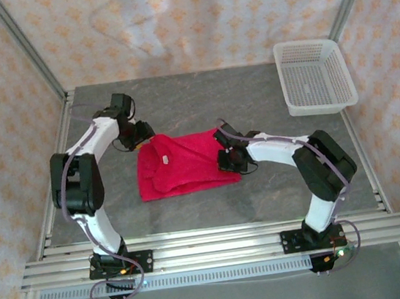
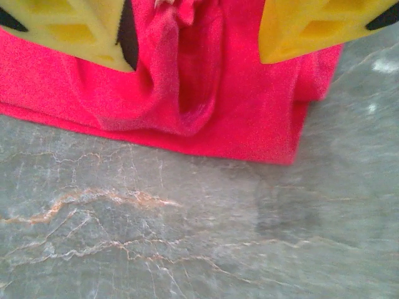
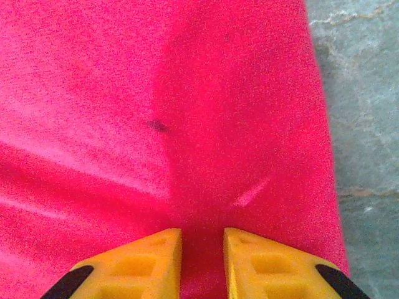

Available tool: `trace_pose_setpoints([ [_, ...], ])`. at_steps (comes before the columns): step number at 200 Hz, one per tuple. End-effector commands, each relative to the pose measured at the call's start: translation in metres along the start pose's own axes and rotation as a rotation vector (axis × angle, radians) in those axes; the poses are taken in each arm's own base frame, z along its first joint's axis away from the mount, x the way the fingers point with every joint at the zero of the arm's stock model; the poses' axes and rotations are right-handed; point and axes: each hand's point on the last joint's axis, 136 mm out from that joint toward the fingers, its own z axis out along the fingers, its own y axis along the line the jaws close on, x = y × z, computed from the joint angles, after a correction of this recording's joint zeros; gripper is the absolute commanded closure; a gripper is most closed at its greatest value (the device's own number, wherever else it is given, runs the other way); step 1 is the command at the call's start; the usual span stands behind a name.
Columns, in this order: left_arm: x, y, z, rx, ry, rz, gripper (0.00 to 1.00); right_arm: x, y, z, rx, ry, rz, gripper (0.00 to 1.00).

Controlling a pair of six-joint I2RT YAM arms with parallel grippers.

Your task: Fold the inside-out t-shirt

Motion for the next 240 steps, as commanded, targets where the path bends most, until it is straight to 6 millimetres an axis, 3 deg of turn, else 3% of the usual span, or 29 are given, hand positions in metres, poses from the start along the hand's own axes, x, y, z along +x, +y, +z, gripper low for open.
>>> trace_pose_setpoints([
  [1,0.019,0.004,-0.041,0.019,-0.068,0.0,0.52,-0.003,0.015,-0.026,-0.062,-0.029,0.011,0.73],
  [16,0.051,0.001,-0.039,0.092,-0.02,-0.006,0.58,-0.009,0.023,-0.037,-0.087,-0.054,0.009,0.72],
  [43,0.108,0.013,-0.02,0.114,0.106,0.0,0.57,-0.013,0.031,-0.041,-0.1,-0.053,0.006,0.71],
  [75,0.147,0.012,0.0,0.159,0.16,0.005,0.57,-0.013,0.031,-0.035,-0.091,-0.042,0.011,0.71],
  [108,0.154,0.017,0.02,0.128,0.177,0.001,0.61,-0.011,0.03,-0.025,-0.087,-0.023,0.017,0.69],
  [124,0.149,0.021,0.021,0.085,0.161,0.005,0.83,-0.01,0.024,-0.018,-0.06,-0.016,0.016,0.68],
  [141,0.141,0.02,0.005,0.06,0.135,0.029,1.0,-0.009,0.015,-0.008,-0.014,-0.015,0.015,0.66],
  [163,0.13,0.018,-0.027,0.052,0.06,0.045,1.0,-0.007,-0.004,0.009,0.075,0.002,0.02,0.62],
  [186,0.136,0.019,-0.048,0.078,0.031,0.033,1.0,0.0,-0.019,0.024,0.143,0.043,0.027,0.58],
  [212,0.159,0.042,-0.044,0.052,0.053,0.009,1.0,0.003,-0.024,0.029,0.153,0.056,0.031,0.55],
  [232,0.176,0.057,-0.03,0.038,0.082,-0.012,1.0,0.002,-0.022,0.029,0.148,0.055,0.028,0.54],
  [240,0.181,0.058,-0.023,0.05,0.098,-0.022,0.89,0.002,-0.021,0.029,0.142,0.056,0.027,0.54],
])
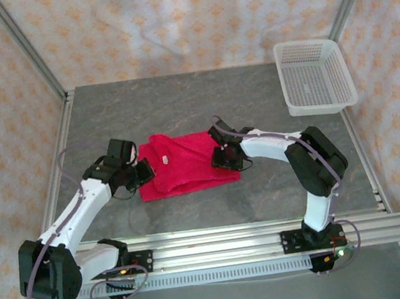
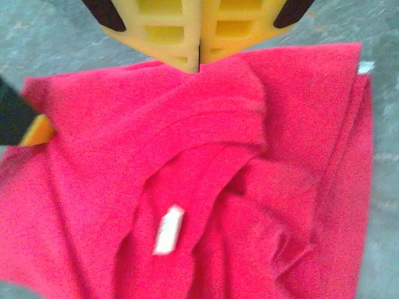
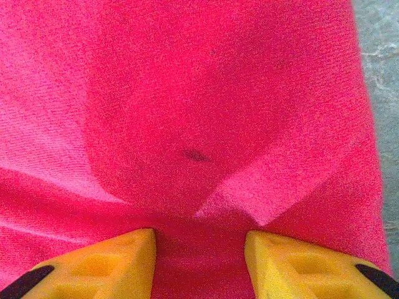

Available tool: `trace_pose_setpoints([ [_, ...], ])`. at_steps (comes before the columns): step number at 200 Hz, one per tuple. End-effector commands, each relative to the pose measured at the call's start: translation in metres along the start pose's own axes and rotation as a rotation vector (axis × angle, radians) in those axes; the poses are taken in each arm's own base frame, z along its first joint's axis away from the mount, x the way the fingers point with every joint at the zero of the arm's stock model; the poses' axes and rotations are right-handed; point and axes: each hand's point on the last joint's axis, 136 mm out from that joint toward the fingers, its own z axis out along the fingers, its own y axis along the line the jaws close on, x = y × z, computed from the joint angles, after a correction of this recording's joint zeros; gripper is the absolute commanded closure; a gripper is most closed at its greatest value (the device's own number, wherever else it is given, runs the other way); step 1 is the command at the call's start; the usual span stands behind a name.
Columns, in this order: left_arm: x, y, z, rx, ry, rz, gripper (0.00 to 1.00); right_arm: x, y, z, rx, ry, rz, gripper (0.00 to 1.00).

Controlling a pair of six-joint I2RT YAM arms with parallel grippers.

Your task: Fold the inside-out t-shirt

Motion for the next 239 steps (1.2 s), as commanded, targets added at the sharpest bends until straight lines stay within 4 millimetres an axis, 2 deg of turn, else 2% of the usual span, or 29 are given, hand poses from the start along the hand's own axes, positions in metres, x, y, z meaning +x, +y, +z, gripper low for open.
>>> trace_pose_setpoints([
  [1,0.028,0.03,0.019,-0.078,0.083,-0.061,0.88,0.011,-0.029,0.019,0.116,0.044,0.008,0.54],
  [20,0.027,0.024,0.031,-0.036,0.097,-0.08,0.56,0.01,-0.025,0.017,0.098,0.042,0.006,0.53],
  [33,0.024,0.021,0.036,-0.024,0.089,-0.088,0.47,0.01,-0.024,0.017,0.092,0.043,0.004,0.53],
  [47,0.02,0.021,0.038,-0.023,0.074,-0.094,0.47,0.012,-0.023,0.017,0.086,0.048,0.003,0.53],
  [97,0.008,0.015,0.047,-0.002,0.039,-0.122,0.63,0.015,-0.021,0.018,0.074,0.058,0.0,0.52],
  [145,0.002,0.016,0.066,-0.014,0.048,-0.137,0.67,0.015,-0.019,0.018,0.069,0.061,-0.004,0.52],
  [164,-0.002,0.015,0.066,-0.021,0.04,-0.14,0.83,0.016,-0.02,0.018,0.069,0.061,-0.003,0.52],
  [183,-0.006,0.014,0.054,-0.041,0.018,-0.122,1.0,0.017,-0.024,0.021,0.08,0.065,-0.002,0.52],
  [214,-0.013,0.022,0.014,-0.141,-0.037,-0.049,1.0,0.02,-0.033,0.021,0.112,0.065,0.001,0.52],
  [239,-0.005,0.024,-0.005,-0.138,-0.045,-0.042,1.0,0.02,-0.032,0.016,0.109,0.059,-0.002,0.51],
])
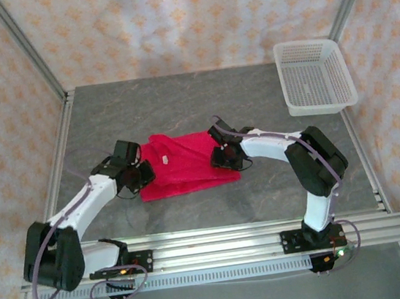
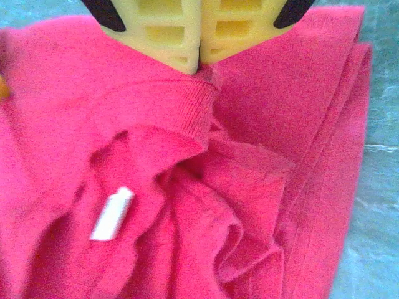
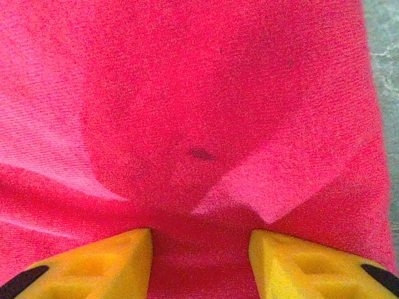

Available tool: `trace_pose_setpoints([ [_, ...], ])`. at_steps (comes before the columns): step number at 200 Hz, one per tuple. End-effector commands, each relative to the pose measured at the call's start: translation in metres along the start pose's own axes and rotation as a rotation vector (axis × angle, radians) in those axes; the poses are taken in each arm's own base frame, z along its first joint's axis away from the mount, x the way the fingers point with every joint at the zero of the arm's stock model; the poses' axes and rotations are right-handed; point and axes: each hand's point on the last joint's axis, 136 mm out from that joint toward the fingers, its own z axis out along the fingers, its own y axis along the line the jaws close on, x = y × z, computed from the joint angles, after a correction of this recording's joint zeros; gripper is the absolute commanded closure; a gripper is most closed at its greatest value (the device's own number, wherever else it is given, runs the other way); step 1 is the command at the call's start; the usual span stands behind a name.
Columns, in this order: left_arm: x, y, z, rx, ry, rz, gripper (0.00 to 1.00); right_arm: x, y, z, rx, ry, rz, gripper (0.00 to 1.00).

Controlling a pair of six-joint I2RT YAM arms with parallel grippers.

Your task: Fold the inside-out t-shirt

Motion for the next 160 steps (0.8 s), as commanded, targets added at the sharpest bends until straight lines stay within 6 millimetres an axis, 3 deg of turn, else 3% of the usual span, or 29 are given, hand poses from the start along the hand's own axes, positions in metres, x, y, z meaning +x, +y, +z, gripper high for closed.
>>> trace_pose_setpoints([
  [1,0.01,0.021,-0.021,-0.092,-0.001,0.028,1.0,0.019,-0.034,0.015,0.118,0.053,0.002,0.5],
  [40,0.034,0.034,-0.022,-0.079,0.047,0.019,1.0,0.019,-0.032,0.016,0.113,0.059,-0.006,0.48],
  [73,0.068,0.062,0.006,-0.094,0.121,-0.043,1.0,0.022,-0.027,0.016,0.091,0.077,-0.007,0.47],
  [91,0.078,0.078,0.015,-0.133,0.14,-0.059,1.0,0.021,-0.017,0.005,0.055,0.076,-0.012,0.46],
  [107,0.076,0.083,0.016,-0.169,0.136,-0.054,1.0,0.014,-0.003,-0.012,0.012,0.054,-0.023,0.44],
  [123,0.069,0.078,0.014,-0.175,0.123,-0.046,0.79,0.005,0.011,-0.03,-0.026,0.027,-0.043,0.44],
  [144,0.049,0.065,0.001,-0.175,0.074,-0.027,0.65,-0.005,0.03,-0.043,-0.084,0.001,-0.064,0.43],
  [160,0.032,0.051,-0.013,-0.159,0.021,-0.014,0.63,-0.015,0.04,-0.045,-0.107,-0.013,-0.067,0.44],
])
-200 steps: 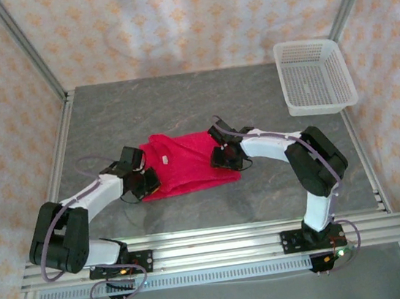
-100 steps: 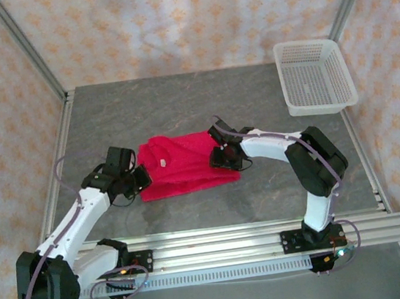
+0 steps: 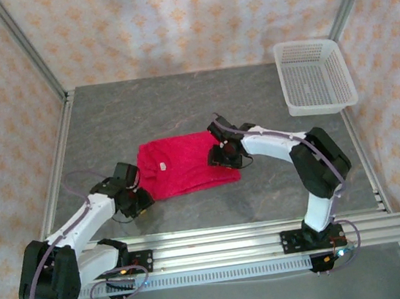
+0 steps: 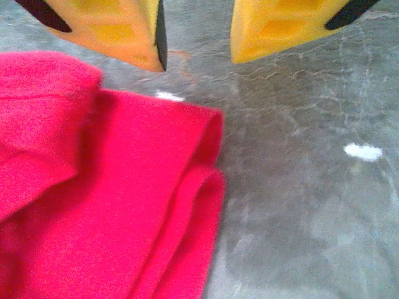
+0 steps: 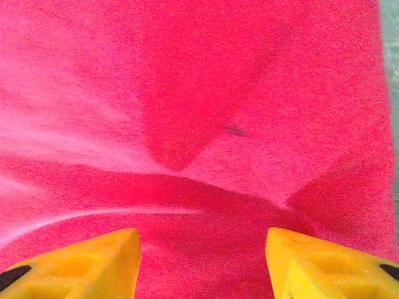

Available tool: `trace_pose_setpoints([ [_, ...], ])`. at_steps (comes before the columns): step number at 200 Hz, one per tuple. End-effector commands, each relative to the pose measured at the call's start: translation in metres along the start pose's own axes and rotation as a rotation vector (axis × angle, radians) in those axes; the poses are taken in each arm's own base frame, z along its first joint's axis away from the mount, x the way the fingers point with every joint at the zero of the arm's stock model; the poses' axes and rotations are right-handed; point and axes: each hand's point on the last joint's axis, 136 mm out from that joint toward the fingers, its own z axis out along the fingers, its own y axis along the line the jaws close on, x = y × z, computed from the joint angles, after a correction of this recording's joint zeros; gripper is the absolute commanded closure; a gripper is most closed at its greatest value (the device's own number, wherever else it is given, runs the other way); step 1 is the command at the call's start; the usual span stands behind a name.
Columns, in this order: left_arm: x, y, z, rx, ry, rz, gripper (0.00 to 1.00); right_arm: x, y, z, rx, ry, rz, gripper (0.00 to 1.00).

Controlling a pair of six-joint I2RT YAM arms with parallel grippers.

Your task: Fold the inside-out t-shirt

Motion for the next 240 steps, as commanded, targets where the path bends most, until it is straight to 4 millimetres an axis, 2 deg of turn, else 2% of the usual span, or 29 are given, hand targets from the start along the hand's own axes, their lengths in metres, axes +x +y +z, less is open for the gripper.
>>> trace_pose_setpoints([
  [1,-0.029,-0.016,-0.029,-0.002,-0.108,0.016,0.63,-0.015,0.024,-0.022,-0.062,-0.036,-0.04,0.44],
  [24,-0.044,-0.034,-0.047,0.042,-0.165,0.018,0.63,-0.037,0.033,-0.008,-0.081,-0.036,-0.028,0.48],
  [44,-0.049,-0.06,-0.047,0.127,-0.171,0.01,0.63,-0.053,0.03,0.016,-0.052,-0.002,-0.012,0.53],
  [66,-0.048,-0.096,-0.035,0.175,-0.146,0.053,0.63,-0.063,0.005,0.039,0.011,0.022,0.036,0.56],
  [88,-0.045,-0.121,-0.009,0.141,-0.089,0.122,0.63,-0.064,-0.028,0.046,0.082,0.026,0.079,0.56],
  [107,-0.051,-0.129,0.022,0.083,-0.031,0.172,0.63,-0.051,-0.054,0.044,0.139,0.037,0.09,0.56],
  [131,-0.074,-0.133,0.045,-0.065,0.0,0.276,0.66,-0.018,-0.082,0.036,0.189,0.069,0.106,0.56],
  [145,-0.092,-0.14,0.052,-0.112,0.006,0.315,0.69,0.008,-0.088,0.029,0.149,0.087,0.14,0.57],
  [154,-0.106,-0.148,0.049,-0.125,-0.007,0.343,0.69,0.025,-0.085,0.02,0.121,0.077,0.146,0.57],
  [160,-0.114,-0.147,0.056,-0.154,-0.002,0.359,0.69,0.035,-0.083,0.013,0.107,0.064,0.141,0.57],
  [178,-0.141,-0.165,0.052,-0.144,-0.026,0.379,0.69,0.059,-0.064,-0.01,0.048,0.018,0.119,0.56],
  [194,-0.158,-0.186,0.043,-0.12,-0.034,0.405,0.69,0.057,-0.045,-0.033,-0.031,-0.049,0.096,0.55],
  [219,-0.171,-0.213,0.003,-0.063,-0.086,0.422,0.63,0.023,-0.042,-0.065,-0.023,-0.2,0.045,0.52],
  [240,-0.165,-0.222,-0.028,0.017,-0.117,0.401,0.61,-0.007,-0.042,-0.062,-0.026,-0.218,0.043,0.58],
])
